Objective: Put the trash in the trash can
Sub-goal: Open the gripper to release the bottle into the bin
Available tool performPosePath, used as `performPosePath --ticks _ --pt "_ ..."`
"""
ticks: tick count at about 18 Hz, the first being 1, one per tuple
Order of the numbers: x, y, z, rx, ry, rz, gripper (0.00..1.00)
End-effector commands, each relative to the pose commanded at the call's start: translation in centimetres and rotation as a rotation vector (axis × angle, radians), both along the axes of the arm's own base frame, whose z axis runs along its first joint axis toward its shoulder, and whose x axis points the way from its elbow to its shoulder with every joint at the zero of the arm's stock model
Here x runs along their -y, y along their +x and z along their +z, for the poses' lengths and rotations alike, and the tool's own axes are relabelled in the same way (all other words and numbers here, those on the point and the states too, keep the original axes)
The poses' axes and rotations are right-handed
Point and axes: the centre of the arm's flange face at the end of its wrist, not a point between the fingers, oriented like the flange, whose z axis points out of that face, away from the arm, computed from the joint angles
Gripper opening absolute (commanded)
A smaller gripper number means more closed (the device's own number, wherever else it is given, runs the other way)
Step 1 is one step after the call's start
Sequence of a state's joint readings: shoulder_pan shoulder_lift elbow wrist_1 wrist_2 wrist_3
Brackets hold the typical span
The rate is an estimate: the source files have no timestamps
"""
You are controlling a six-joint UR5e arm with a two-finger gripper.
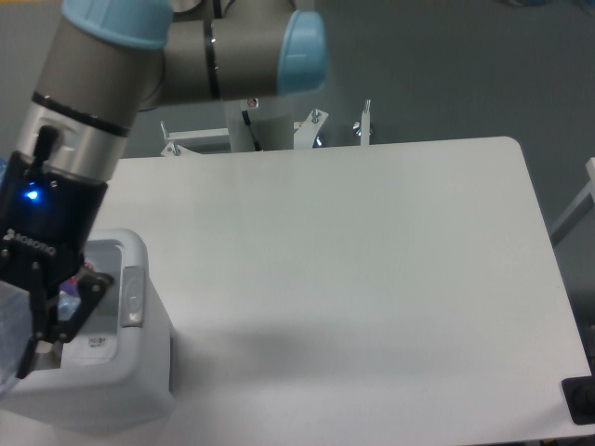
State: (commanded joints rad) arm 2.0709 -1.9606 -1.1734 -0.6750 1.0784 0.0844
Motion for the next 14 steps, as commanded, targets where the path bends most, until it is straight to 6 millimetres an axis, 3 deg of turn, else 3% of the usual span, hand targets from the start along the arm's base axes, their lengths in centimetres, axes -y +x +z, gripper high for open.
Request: performPosePath --ticks 3,4,6,11,13,14 --pt "1.5 -0.9 0.1 0.006 -0.011 0.033 1.00" --pt "2.4 -2.6 0.1 0.009 -0.014 0.063 1.00" --pt "3.8 -4.0 0.9 0.005 -0.011 0.093 1.00" --pt "7.5 -12.5 1.2 -0.098 -0.081 0.276 1.00" --pt "9.9 -14.2 2.3 -0.204 -0.139 0.265 1.00" --pt "11.0 -15.2 1.8 -0.266 -0.206 0.241 1.00"
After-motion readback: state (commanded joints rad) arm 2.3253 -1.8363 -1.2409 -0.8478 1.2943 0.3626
